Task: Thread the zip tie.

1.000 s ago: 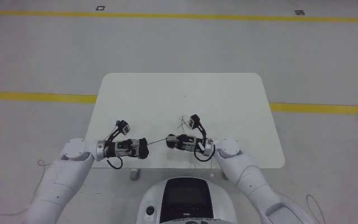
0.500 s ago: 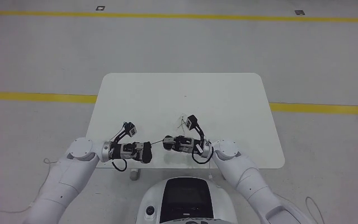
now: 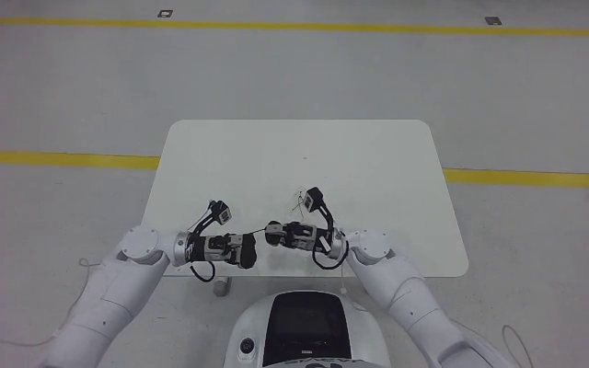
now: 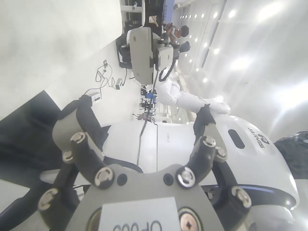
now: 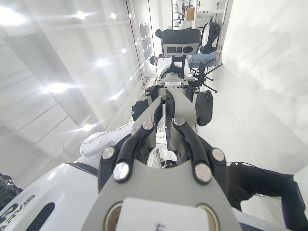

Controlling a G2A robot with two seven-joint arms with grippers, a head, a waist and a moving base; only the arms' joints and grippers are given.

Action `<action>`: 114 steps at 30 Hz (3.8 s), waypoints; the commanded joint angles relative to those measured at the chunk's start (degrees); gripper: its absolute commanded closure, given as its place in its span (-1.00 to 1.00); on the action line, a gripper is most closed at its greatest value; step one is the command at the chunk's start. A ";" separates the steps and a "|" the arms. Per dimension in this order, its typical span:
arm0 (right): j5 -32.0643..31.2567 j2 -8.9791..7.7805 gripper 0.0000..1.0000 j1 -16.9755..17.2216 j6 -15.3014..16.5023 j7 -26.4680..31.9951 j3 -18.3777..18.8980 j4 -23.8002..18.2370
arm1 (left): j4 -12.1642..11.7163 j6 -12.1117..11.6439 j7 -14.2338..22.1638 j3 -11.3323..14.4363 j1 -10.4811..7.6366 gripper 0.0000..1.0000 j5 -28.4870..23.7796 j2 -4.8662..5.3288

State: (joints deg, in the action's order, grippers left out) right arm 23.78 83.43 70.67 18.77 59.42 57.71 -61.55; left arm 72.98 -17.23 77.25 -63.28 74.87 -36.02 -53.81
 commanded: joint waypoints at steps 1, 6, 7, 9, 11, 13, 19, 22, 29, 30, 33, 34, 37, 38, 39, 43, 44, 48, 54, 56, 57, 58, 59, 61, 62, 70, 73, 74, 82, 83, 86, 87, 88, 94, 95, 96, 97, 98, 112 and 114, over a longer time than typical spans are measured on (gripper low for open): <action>0.02 -0.17 1.00 0.07 -0.13 0.45 0.03 -0.31 | 0.05 -0.07 0.25 0.02 0.06 -1.00 -0.71 0.03; -0.01 -0.46 1.00 0.24 -0.22 0.57 -0.16 -0.72 | 0.05 -0.44 0.99 0.07 -0.05 -1.00 -1.46 0.04; 0.00 -0.52 1.00 0.26 -0.05 0.45 -0.12 -0.66 | 0.05 -0.44 0.99 0.07 -0.05 -1.00 -1.46 0.04; 0.17 -0.64 1.00 0.32 0.20 0.50 -0.11 -0.52 | 0.12 -0.36 0.59 0.12 -0.01 -1.00 -1.40 0.02; 0.56 -0.80 1.00 0.44 0.57 0.73 0.04 -0.44 | 0.90 -0.02 -1.25 0.45 0.36 -1.00 -0.86 -0.01; 0.77 -0.95 1.00 0.55 0.71 1.04 0.19 -0.52 | 1.17 0.03 -1.27 0.46 0.55 -1.00 -1.00 0.05; 1.16 -1.40 1.00 0.96 0.71 2.31 0.54 -1.38 | 1.28 0.05 -0.28 0.35 0.58 -1.00 -1.88 0.25; 1.41 -1.52 1.00 1.08 0.71 2.43 0.54 -1.56 | 1.11 0.08 0.40 0.38 0.37 -1.00 -2.46 0.30; 2.37 -1.72 1.00 1.30 0.71 3.36 0.53 -1.91 | 0.34 0.15 1.84 0.74 -0.24 -1.00 -3.30 0.37; 2.45 -1.73 1.00 1.31 0.71 3.39 0.48 -1.97 | 0.24 0.12 1.97 0.81 -0.31 -1.00 -3.40 0.36; 2.61 -1.69 1.00 1.22 0.71 3.25 0.14 -2.17 | -0.09 -0.27 2.39 1.17 -0.63 -1.00 -3.39 0.37; 2.64 -1.67 1.00 1.18 0.71 3.25 0.03 -2.23 | 0.12 -0.56 2.39 1.45 -0.71 -1.00 -3.49 0.36; 1.48 -1.72 1.00 1.05 0.71 2.49 -0.03 -2.46 | 0.26 -1.79 2.39 2.00 -0.86 -1.00 -4.05 0.46; 1.48 -1.72 1.00 1.05 0.71 2.49 -0.03 -2.46 | 0.26 -1.79 2.39 2.00 -0.86 -1.00 -4.05 0.46; 1.48 -1.72 1.00 1.05 0.71 2.49 -0.03 -2.46 | 0.26 -1.79 2.39 2.00 -0.86 -1.00 -4.05 0.46; 1.33 -1.73 1.00 1.21 0.56 1.84 -0.09 -2.74 | 0.45 -1.62 1.52 2.08 -0.79 -1.00 -3.99 0.43; 1.02 -1.76 1.00 1.46 0.35 1.13 -0.22 -3.34 | 0.86 -1.46 0.68 2.24 -0.69 -1.00 -3.71 0.40; 0.55 -2.09 1.00 2.16 0.04 0.42 -0.14 -4.81 | 1.05 -0.99 0.52 2.32 -0.57 -1.00 -3.77 0.48; 0.56 -2.49 1.00 2.49 0.11 0.34 -0.18 -5.52 | 0.96 -0.76 0.71 2.26 -0.75 -1.00 -3.94 0.62; 0.58 -2.61 1.00 2.51 0.19 0.27 -0.19 -5.53 | 0.96 -0.70 0.61 2.29 -0.79 -1.00 -3.96 0.65; 0.59 -2.66 1.00 2.51 0.22 0.24 -0.19 -5.53 | 0.91 -0.69 0.59 2.28 -0.82 -0.98 -4.01 0.67; 0.61 -2.72 1.00 2.51 0.27 0.20 -0.17 -5.54 | 0.84 -0.70 0.61 2.27 -0.85 -0.74 -4.08 0.68; 0.64 -2.79 1.00 2.53 0.28 0.19 -0.17 -5.57 | 0.76 -0.70 0.62 2.29 -0.88 -0.68 -4.13 0.69; 0.64 -2.88 1.00 2.53 0.16 0.16 -0.24 -5.60 | 0.71 -0.69 0.67 2.35 -0.92 -0.36 -4.14 0.71; 0.58 -2.93 1.00 2.50 0.06 0.14 -0.29 -5.61 | 0.69 -0.68 0.72 2.38 -0.95 -0.22 -4.13 0.72; -0.35 -3.19 1.00 2.17 -0.55 -0.87 -1.11 -5.71 | 0.35 -0.68 0.91 2.62 -1.19 0.24 -4.00 0.82; -1.16 -3.30 1.00 1.96 -1.08 -1.29 -1.52 -5.92 | 0.17 -0.78 0.93 2.67 -1.19 0.30 -4.10 0.86; -1.32 -3.34 1.00 1.92 -1.20 -1.37 -1.61 -6.00 | 0.12 -0.78 0.96 2.71 -1.20 0.32 -4.14 0.87; -3.19 -3.71 1.00 1.64 -3.17 -1.95 -2.44 -6.59 | -0.22 -1.25 0.91 2.75 -1.32 0.36 -4.56 0.94; -3.37 -3.76 1.00 1.58 -3.42 -2.05 -2.57 -6.67 | -0.22 -1.32 0.88 2.74 -1.30 0.38 -4.62 0.95; -3.41 -3.86 1.00 1.52 -3.72 -2.24 -2.80 -6.77 | -0.23 -1.48 0.75 2.74 -1.24 0.40 -4.73 0.99; -3.44 -3.89 1.00 1.50 -3.85 -2.30 -2.86 -6.76 | -0.22 -1.51 0.72 2.75 -1.23 0.40 -4.75 1.00; -3.54 -3.92 1.00 1.46 -4.01 -2.41 -2.92 -6.76 | -0.22 -1.53 0.69 2.76 -1.21 0.40 -4.77 1.01; -3.58 -4.11 1.00 1.25 -4.62 -2.76 -3.29 -6.76 | -0.15 -1.57 0.35 2.79 -1.17 0.50 -4.74 1.08; -3.65 -4.15 1.00 1.21 -4.75 -2.83 -3.34 -6.76 | -0.14 -1.53 0.27 2.79 -1.18 0.52 -4.73 1.10; -3.76 -4.19 1.00 1.16 -4.96 -2.87 -3.39 -6.77 | -0.13 -1.47 0.18 2.79 -1.19 0.52 -4.69 1.11; -3.83 -4.24 1.00 1.10 -5.21 -2.90 -3.46 -6.84 | -0.10 -1.42 0.09 2.80 -1.19 0.54 -4.65 1.13; -3.87 -4.27 1.00 1.05 -5.38 -2.88 -3.51 -6.88 | -0.09 -1.38 0.05 2.82 -1.18 0.54 -4.63 1.14; -4.15 -4.83 1.00 0.47 -5.82 -1.90 -4.15 -7.37 | 0.06 -1.10 -1.70 2.87 -1.07 0.64 -4.14 1.29; -4.13 -4.90 1.00 0.43 -5.69 -1.65 -4.31 -7.50 | 0.16 -0.99 -1.89 2.86 -1.02 0.66 -4.00 1.34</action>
State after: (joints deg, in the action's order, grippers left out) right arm 19.63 78.56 71.11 13.01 57.67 53.46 -69.01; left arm 73.10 -18.27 75.44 -60.42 73.83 -40.08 -52.50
